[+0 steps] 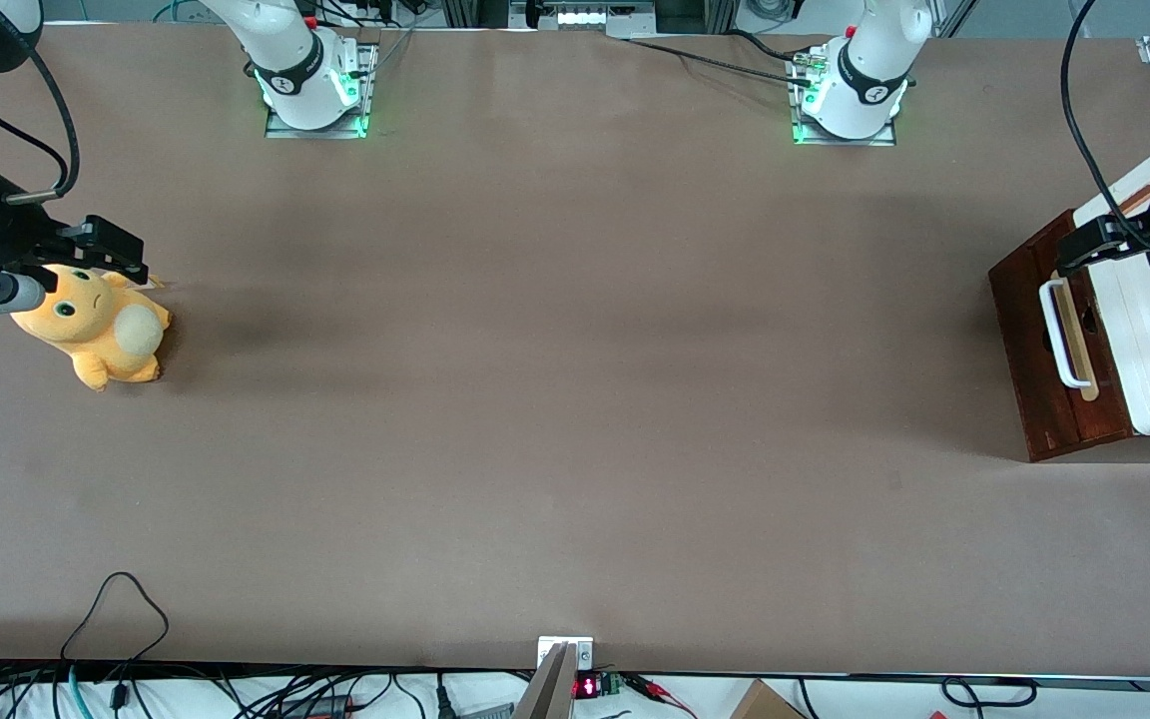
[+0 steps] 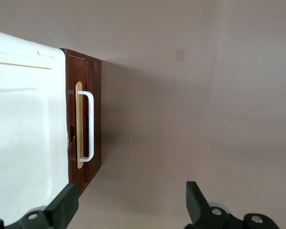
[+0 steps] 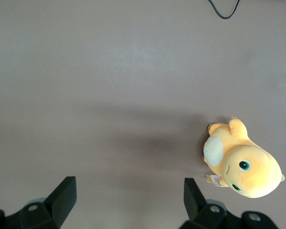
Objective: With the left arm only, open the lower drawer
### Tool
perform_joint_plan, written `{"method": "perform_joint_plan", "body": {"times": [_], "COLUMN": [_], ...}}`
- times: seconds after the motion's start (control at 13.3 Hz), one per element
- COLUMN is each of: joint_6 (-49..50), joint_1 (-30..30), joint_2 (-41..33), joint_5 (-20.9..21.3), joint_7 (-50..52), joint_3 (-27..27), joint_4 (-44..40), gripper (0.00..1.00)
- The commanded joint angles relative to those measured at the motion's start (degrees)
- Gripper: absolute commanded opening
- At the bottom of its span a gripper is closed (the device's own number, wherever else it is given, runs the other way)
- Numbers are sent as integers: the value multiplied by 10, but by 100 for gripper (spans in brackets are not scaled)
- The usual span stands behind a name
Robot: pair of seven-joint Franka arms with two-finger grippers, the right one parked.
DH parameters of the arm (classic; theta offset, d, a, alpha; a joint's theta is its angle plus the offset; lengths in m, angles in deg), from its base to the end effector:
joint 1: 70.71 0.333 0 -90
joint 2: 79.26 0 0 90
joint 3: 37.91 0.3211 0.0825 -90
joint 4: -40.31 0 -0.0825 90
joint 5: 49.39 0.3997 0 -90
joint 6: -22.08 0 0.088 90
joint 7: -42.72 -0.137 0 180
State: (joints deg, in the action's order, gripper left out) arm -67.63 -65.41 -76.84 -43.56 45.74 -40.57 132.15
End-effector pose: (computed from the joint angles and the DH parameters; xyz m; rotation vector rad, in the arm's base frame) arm 0.5763 0.0410 0.5601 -3.0358 -0.1446 0.1202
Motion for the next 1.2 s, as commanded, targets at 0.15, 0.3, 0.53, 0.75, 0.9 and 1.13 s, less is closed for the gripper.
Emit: {"method": "perform_joint_plan", "body": {"times": [0.15, 0.3, 0.53, 0.75, 0.9, 1.13], "joint_6": [5, 1, -1, 0, 4, 36], "joint_1": [2, 2, 1, 1, 0, -10], "joint_2": [-7, -8, 5, 34, 60, 119], "joint_5": [81, 130, 181, 277, 333, 399], "joint_7": [31, 37, 94, 167, 206, 253], "joint_3": [-5, -15, -39, -95, -114, -123], "joint_4": [52, 81, 110, 151, 172, 177], "gripper": [100, 100, 100, 100, 100, 100]}}
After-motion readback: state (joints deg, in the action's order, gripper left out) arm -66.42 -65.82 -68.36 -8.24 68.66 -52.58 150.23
